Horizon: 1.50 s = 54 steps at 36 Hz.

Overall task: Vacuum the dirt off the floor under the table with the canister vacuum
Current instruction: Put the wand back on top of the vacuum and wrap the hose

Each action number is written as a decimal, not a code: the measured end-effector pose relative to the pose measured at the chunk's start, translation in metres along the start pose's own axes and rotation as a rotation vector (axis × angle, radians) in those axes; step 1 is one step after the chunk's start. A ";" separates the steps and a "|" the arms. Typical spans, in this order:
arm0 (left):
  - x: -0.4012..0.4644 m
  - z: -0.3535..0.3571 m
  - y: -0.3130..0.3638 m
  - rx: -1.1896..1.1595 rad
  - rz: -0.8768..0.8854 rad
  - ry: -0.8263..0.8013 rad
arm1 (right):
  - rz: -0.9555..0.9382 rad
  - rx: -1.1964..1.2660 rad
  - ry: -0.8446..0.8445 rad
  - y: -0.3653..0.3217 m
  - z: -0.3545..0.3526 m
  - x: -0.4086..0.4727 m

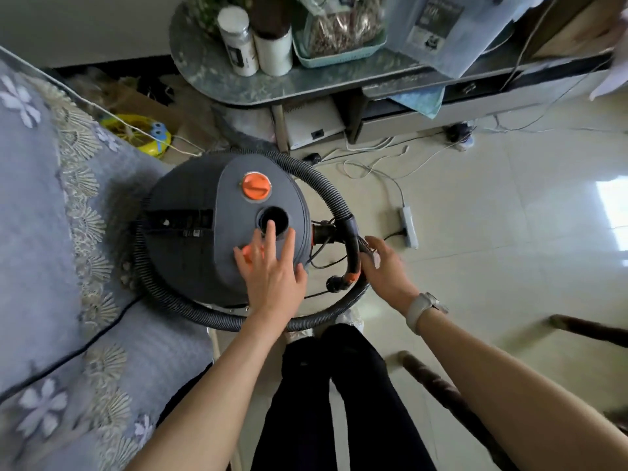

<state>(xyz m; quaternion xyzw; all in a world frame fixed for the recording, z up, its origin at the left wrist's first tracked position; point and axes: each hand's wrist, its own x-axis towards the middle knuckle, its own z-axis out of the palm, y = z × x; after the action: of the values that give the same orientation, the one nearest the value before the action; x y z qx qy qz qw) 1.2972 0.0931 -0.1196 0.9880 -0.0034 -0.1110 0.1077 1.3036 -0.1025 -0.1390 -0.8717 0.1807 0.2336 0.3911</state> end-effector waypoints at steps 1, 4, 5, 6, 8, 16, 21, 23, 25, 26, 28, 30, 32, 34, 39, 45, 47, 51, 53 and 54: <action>-0.001 -0.010 0.003 -0.011 0.007 -0.001 | -0.028 -0.040 0.002 -0.010 -0.009 -0.009; -0.006 -0.037 0.011 -0.052 0.043 -0.017 | -0.094 -0.143 0.002 -0.036 -0.035 -0.034; -0.006 -0.044 0.014 -0.058 0.064 -0.019 | -0.118 -0.168 0.002 -0.045 -0.043 -0.040; -0.007 -0.051 0.018 -0.064 0.087 -0.024 | -0.142 -0.193 0.003 -0.053 -0.052 -0.046; -0.006 -0.063 0.027 -0.072 0.120 -0.026 | -0.195 -0.274 0.009 -0.063 -0.067 -0.054; 0.025 -0.080 0.090 -0.151 0.114 0.019 | -0.260 -0.438 -0.036 -0.054 -0.136 -0.018; 0.060 -0.076 0.151 -0.228 0.045 0.054 | -0.280 -0.512 -0.103 -0.033 -0.202 0.026; 0.071 -0.072 0.182 -0.253 -0.005 0.077 | -0.301 -0.532 -0.154 -0.022 -0.232 0.043; 0.079 -0.069 0.217 -0.274 -0.088 0.078 | -0.319 -0.571 -0.215 -0.011 -0.263 0.061; 0.082 -0.066 0.234 -0.293 -0.133 0.085 | -0.329 -0.594 -0.240 -0.005 -0.279 0.070; 0.087 -0.058 0.267 -0.343 -0.207 0.116 | -0.346 -0.637 -0.279 0.004 -0.307 0.088; 0.091 -0.053 0.298 -0.401 -0.267 0.097 | -0.361 -0.690 -0.319 0.011 -0.331 0.106; 0.093 -0.046 0.320 -0.431 -0.322 0.084 | -0.389 -0.757 -0.364 0.016 -0.349 0.121; 0.092 -0.038 0.334 -0.445 -0.367 0.089 | -0.424 -0.818 -0.406 0.019 -0.357 0.134; 0.084 -0.012 0.338 -0.509 -0.473 0.119 | -0.512 -0.909 -0.478 0.020 -0.350 0.158; 0.085 0.036 0.318 -0.531 -0.526 0.082 | -0.581 -0.995 -0.526 0.039 -0.312 0.184; 0.084 0.054 0.313 -0.535 -0.572 0.061 | -0.598 -1.044 -0.567 0.048 -0.300 0.195; 0.083 0.090 0.316 -0.580 -0.703 0.065 | -0.636 -1.136 -0.667 0.068 -0.279 0.224; 0.087 0.113 0.324 -0.595 -0.785 0.041 | -0.696 -1.157 -0.713 0.081 -0.269 0.242; 0.090 0.127 0.329 -0.601 -0.826 0.027 | -0.728 -1.171 -0.740 0.088 -0.264 0.253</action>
<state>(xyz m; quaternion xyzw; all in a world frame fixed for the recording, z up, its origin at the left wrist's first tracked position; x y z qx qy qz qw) 1.3623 -0.2577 -0.1896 0.8336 0.4209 -0.1275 0.3342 1.5394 -0.3933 -0.1760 -0.8060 -0.4113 0.4233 -0.0457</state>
